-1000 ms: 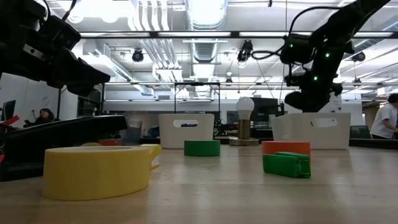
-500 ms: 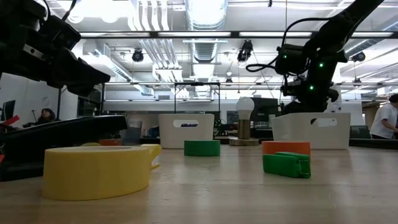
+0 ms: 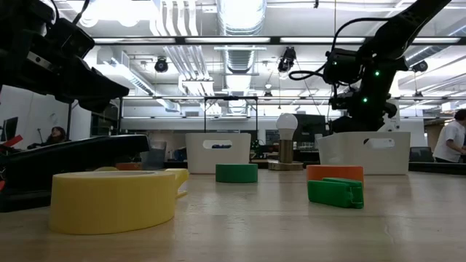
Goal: Pick and place Stapler, Stapler remover, tape
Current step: Put the black staple remover into the right white bin, then put the bottom light blue staple remover into the right white bin
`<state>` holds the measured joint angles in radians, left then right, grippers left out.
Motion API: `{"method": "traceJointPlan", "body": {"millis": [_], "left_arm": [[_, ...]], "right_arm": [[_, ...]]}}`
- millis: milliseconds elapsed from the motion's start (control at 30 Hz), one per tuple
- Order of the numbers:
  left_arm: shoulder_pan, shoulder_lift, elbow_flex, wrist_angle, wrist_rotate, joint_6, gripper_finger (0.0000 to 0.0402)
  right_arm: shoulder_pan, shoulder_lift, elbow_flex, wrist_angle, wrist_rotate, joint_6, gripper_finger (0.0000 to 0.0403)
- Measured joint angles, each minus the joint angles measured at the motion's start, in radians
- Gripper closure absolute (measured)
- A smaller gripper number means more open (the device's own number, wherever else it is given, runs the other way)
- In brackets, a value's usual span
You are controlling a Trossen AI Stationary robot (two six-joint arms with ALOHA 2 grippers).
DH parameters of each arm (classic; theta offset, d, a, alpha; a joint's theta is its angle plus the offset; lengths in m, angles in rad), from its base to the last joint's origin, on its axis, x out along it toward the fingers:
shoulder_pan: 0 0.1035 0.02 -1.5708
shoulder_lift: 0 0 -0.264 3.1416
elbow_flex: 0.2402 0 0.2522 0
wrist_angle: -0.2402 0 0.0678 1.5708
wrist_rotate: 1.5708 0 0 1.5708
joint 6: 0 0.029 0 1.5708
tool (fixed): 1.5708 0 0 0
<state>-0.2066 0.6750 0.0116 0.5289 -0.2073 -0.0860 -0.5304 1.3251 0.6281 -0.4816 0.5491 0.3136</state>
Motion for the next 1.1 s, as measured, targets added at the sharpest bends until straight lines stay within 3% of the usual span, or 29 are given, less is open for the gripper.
{"method": "traceJointPlan", "body": {"millis": [300, 633, 967, 1100], "left_arm": [[0.0, 0.0, 0.0, 0.0, 0.0, 0.0, 0.0378], [0.0, 0.0, 0.0, 0.0, 0.0, 0.0, 0.0378], [0.0, 0.0, 0.0, 0.0, 0.0, 0.0, 0.0378], [0.0, 0.0, 0.0, 0.0, 0.0, 0.0, 0.0378]], "right_arm": [[0.014, -0.108, 0.0, -0.001, -0.013, -0.006, 0.0227], [0.114, -0.261, 0.0, 0.002, -0.192, 0.008, 0.02], [0.341, -0.304, 0.0, 0.083, -0.304, -0.025, 0.02], [0.453, -0.302, 0.0, 0.097, -0.458, -0.034, 0.0199]]}}
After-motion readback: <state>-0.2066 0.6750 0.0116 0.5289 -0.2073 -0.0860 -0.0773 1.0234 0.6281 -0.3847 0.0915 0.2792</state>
